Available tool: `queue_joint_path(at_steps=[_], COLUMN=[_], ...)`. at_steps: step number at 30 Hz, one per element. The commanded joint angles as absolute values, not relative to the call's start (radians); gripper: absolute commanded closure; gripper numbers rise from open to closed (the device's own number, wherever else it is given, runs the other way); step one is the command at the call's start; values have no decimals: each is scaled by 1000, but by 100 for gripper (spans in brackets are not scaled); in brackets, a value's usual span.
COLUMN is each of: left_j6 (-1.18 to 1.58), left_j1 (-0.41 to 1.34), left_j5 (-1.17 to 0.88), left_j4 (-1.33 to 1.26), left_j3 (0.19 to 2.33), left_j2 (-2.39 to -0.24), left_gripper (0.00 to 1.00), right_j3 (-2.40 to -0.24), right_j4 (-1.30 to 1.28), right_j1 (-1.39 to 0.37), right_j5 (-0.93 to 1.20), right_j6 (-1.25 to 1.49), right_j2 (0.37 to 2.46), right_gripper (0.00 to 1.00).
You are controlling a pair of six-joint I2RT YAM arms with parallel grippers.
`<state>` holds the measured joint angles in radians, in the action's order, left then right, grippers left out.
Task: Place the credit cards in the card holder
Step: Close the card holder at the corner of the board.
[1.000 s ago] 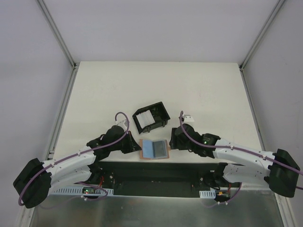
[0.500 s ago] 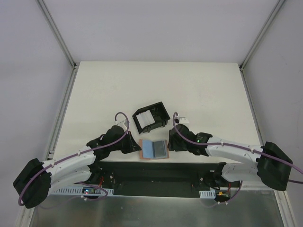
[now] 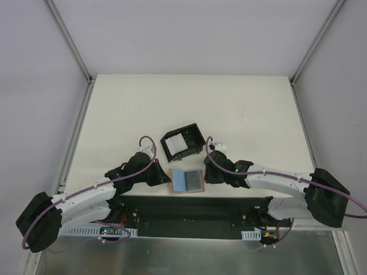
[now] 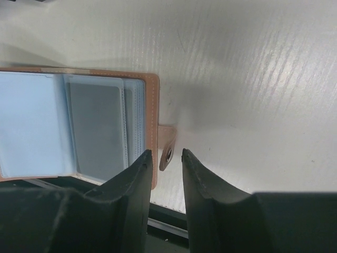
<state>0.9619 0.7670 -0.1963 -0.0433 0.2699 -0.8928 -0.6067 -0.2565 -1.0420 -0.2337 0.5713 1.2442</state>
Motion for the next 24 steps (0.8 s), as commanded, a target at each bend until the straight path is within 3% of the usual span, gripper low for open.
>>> queue_joint_path(at_steps=[1, 8, 14, 24], left_j6=[974, 966, 960, 893], left_j1=[776, 776, 775, 776], left_j5=[-173, -178, -172, -132], left_j4=[-32, -32, -22, 130], left_j3=[272, 279, 281, 399], left_j2=[-879, -890, -879, -819], left_gripper=[100, 100, 100, 100], right_j3=[-652, -669, -680, -631], right_j4=[-276, -272, -267, -68], right_j1=[-1040, -1040, -1039, -1051], right_j5=[-273, -298, -308, -160], right_j6=[551, 545, 522, 583], right_j2=[1265, 1289, 1312, 1324], right_gripper=[69, 71, 99, 100])
